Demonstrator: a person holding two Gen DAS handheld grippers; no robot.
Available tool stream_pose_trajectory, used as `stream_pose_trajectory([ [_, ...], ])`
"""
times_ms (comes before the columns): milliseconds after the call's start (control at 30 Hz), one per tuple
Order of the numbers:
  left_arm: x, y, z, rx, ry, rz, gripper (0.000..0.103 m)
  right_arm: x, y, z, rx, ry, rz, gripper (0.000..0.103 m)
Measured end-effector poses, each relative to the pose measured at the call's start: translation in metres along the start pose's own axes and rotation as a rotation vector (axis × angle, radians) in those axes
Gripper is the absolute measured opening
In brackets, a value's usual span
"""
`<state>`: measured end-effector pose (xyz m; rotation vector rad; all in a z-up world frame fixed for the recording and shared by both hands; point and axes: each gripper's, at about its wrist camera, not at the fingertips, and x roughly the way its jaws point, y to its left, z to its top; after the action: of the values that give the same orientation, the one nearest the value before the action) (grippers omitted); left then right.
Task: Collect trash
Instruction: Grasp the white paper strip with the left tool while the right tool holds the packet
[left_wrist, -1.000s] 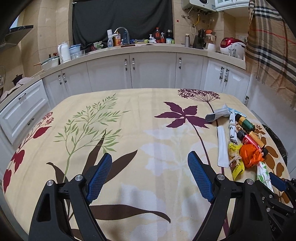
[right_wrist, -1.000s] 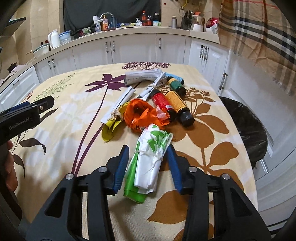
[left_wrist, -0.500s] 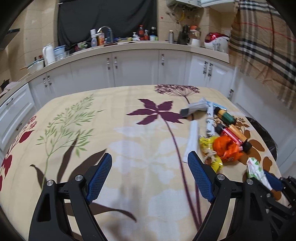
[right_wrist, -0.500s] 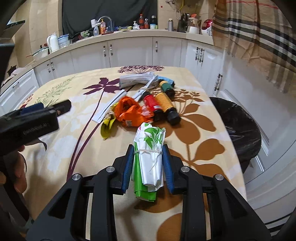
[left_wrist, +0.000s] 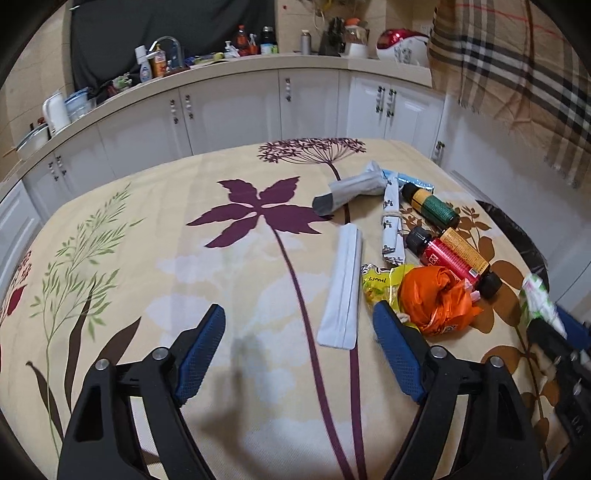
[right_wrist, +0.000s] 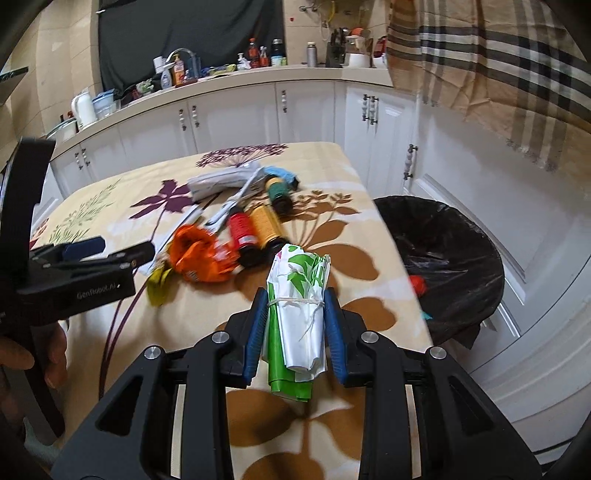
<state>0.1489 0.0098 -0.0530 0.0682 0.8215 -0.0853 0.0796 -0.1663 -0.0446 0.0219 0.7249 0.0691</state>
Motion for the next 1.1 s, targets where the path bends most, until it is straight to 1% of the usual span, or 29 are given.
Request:
stream_pose_trajectory([
  [133,0.012,-0.003,0.004,0.016,0.044,-0.003,0.073,0.003,-0.012,0.01,0.019,-0.011,-0.009,0.03],
  [267,0.018,-0.003,0.006,0.018,0.063,-0.004,0.07,0.008,-0.021,0.017,0.034,-0.016,-0.01,0.03],
  [333,0.022,-0.002,0.007,0.02,0.079,-0.009,0.062,0.011,-0.024,0.019,0.04,-0.016,-0.011,0.03],
  [400,0.022,-0.001,0.007,0.016,0.082,-0.016,0.061,0.014,-0.026,0.02,0.046,-0.014,-0.009,0.03],
  [433,0.022,-0.001,0.007,0.018,0.081,-0.018,0.057,0.015,-0.027,0.021,0.047,-0.012,-0.008,0.03],
  [500,0.022,-0.003,0.008,0.026,0.079,-0.019,0.056,0.017,-0.027,0.021,0.049,-0.008,-0.004,0.03],
  [567,0.022,-0.005,0.008,0.036,0.075,-0.023,0.051,0.018,-0.027,0.022,0.052,-0.008,-0.001,0.03],
  [600,0.022,-0.006,0.009,0.04,0.074,-0.024,0.046,0.018,-0.028,0.022,0.053,-0.008,-0.001,0.03],
  [633,0.021,-0.007,0.009,0.044,0.072,-0.023,0.038,0.019,-0.028,0.023,0.054,-0.008,-0.001,0.03],
  [667,0.021,-0.008,0.01,0.048,0.07,-0.018,0.034,0.019,-0.028,0.023,0.055,-0.009,-0.001,0.03],
  [700,0.021,-0.008,0.01,0.05,0.069,-0.018,0.026,0.018,-0.029,0.023,0.056,-0.01,-0.002,0.03],
  [1000,0.017,-0.006,0.01,0.035,0.062,-0.017,0.022,0.017,-0.03,0.023,0.057,-0.016,-0.005,0.03],
  [1100,0.012,-0.006,0.013,0.027,0.046,-0.016,0.021,0.014,-0.034,0.024,0.061,-0.024,-0.009,0.03],
])
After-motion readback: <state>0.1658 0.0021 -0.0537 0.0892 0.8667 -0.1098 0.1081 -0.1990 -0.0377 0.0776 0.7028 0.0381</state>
